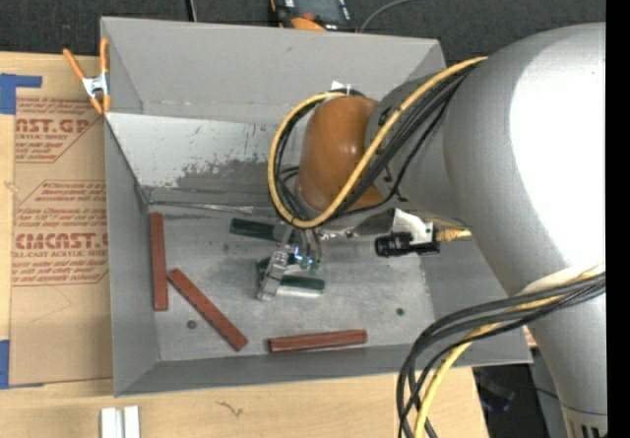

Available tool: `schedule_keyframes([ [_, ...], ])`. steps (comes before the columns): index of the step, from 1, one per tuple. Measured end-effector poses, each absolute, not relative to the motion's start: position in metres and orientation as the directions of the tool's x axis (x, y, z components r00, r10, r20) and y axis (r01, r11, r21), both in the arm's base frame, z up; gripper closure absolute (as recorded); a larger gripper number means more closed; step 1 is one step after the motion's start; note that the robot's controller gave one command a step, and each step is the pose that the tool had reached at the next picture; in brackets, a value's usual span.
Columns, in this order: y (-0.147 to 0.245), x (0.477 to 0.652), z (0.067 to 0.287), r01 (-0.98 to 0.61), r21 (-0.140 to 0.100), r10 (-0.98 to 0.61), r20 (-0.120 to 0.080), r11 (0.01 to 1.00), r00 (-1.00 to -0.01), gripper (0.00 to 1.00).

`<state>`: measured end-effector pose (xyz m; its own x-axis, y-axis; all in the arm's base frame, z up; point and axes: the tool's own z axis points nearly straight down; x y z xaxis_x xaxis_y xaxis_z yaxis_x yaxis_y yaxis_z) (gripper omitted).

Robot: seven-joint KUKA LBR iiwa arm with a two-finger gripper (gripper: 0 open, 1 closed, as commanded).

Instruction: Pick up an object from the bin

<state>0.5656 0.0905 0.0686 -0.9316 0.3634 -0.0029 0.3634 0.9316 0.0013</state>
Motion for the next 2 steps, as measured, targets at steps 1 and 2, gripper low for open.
schedule_keyframes([
  [1, 0.091, 0.569, 0.075, 0.363, 0.007, 0.363, -0.011, 0.932, -0.932, 1.00],
  [2, 0.096, 0.557, 0.228, 0.280, 0.005, 0.280, -0.008, 0.960, -0.960, 1.00],
])
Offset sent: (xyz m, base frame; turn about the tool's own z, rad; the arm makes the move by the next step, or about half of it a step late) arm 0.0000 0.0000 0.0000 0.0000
